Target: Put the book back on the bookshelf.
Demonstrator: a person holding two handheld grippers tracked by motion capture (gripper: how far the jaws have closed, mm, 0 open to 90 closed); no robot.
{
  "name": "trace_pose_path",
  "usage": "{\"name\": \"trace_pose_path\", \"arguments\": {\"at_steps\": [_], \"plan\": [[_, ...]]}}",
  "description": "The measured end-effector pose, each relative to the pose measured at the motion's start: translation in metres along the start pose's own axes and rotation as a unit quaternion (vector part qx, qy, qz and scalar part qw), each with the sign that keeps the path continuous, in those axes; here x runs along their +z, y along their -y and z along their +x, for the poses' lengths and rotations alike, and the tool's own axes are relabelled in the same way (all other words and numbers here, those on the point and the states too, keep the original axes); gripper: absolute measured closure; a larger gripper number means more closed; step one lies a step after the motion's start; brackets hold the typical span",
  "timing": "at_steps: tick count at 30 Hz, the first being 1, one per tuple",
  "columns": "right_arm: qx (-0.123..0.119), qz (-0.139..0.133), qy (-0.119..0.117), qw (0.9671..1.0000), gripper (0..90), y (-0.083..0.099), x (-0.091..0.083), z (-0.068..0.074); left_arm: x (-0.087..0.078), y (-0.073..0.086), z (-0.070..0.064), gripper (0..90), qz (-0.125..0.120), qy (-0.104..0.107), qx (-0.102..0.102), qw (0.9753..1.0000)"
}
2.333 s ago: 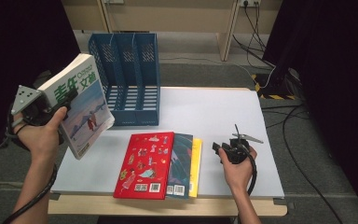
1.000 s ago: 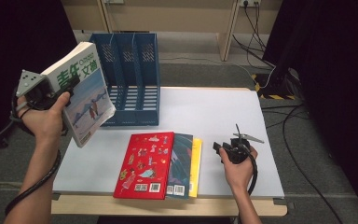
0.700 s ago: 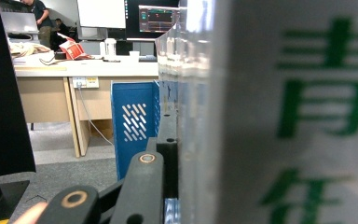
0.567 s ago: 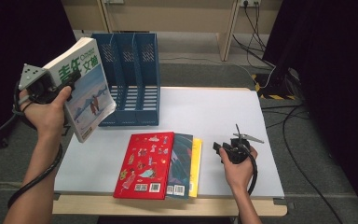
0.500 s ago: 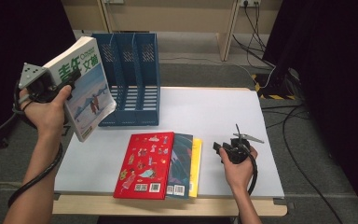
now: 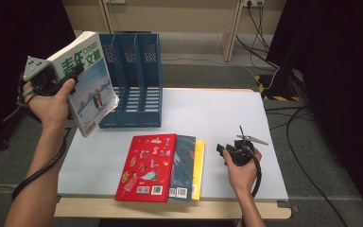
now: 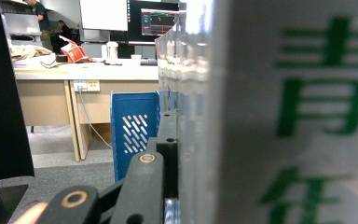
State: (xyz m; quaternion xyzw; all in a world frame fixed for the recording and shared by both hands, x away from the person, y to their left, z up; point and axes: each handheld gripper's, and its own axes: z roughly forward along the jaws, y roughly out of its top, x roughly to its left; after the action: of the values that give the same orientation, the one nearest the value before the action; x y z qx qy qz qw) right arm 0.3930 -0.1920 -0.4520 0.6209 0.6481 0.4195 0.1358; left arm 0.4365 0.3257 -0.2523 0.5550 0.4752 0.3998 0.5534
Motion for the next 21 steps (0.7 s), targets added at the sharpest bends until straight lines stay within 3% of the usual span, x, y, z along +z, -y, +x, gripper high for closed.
{"name": "trace_pose_path", "arguments": {"at_steps": [21], "plan": [[0.000,0.003,0.002,1.0000,54.7,0.002,0.001,0.000,0.035,-0.004,0.002,73.7,0.010,-0.007,0.004,0.9999]]}}
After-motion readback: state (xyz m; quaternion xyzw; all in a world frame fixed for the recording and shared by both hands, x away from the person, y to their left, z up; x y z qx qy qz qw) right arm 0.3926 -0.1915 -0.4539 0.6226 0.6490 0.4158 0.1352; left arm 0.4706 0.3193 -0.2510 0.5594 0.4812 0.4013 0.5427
